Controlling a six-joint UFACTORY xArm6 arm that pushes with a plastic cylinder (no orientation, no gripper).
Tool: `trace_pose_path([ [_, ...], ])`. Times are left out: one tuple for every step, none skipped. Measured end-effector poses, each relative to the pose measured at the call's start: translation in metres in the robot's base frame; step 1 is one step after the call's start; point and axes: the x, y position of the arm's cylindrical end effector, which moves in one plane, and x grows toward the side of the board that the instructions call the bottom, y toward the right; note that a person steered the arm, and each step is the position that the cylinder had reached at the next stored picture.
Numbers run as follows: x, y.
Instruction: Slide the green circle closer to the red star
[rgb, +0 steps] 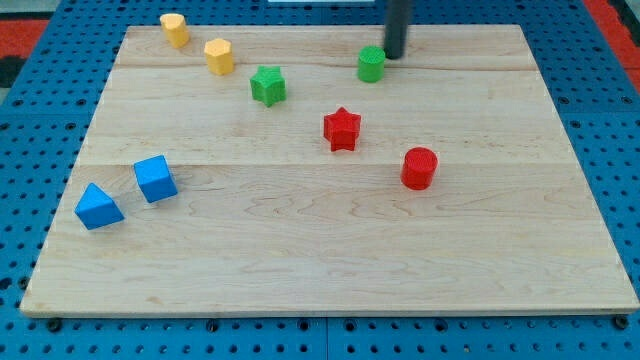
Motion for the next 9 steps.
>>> trace_pose_path([
  [0.045, 0.028],
  [-0.004, 0.012],
  [-0.010, -0.037],
  [-0.005, -0.066],
  [-0.025, -0.095],
  [-0.019, -0.102],
  [0.030, -0.102],
  [0.061, -0.103],
  [0.066, -0.112],
])
